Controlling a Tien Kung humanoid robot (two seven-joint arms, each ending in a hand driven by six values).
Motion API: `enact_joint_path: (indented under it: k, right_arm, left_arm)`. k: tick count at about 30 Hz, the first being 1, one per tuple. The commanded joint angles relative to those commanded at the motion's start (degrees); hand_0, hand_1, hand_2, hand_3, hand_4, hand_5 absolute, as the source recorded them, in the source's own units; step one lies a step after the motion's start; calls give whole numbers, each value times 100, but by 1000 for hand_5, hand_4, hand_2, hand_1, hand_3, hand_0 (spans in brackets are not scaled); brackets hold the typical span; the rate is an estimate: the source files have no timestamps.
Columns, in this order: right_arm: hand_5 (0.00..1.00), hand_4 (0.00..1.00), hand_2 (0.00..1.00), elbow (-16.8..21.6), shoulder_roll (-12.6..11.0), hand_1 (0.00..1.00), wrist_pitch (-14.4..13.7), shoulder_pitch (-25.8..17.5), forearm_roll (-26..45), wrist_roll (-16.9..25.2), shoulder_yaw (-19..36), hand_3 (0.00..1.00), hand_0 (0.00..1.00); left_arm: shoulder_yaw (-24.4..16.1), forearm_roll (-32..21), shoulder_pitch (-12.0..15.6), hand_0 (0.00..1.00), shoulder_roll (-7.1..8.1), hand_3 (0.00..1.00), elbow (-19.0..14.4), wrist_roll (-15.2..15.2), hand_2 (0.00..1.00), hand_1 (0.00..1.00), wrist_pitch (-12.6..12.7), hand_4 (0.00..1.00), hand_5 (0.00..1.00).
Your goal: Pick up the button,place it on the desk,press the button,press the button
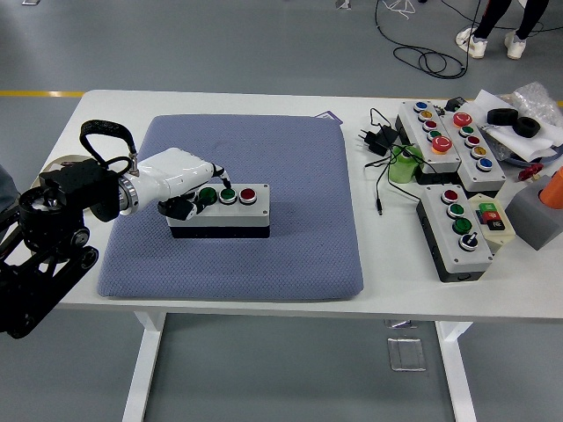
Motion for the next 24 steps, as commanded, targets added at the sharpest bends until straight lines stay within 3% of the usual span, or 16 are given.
enact_joint_path:
  k: [12,21,24]
  right_arm:
    - [232,363,661,0,3,638,-2,9,-38,-3,32,578,663]
    - [232,362,661,0,-1,638,-1,11,-40,-4,30,578,662]
    - [232,362,661,0,-1,638,-1,7,-48,-4,33,578,662]
  left_arm:
    - [111,0,-11,89,-25,760,117,-29,2,2,-50,467,2]
    - [277,0,-41,89,-4,762,177,-67,2,2,-429,463,2]
    - [230,0,-15,89,-34,762,130,25,2,2,-179,463,2]
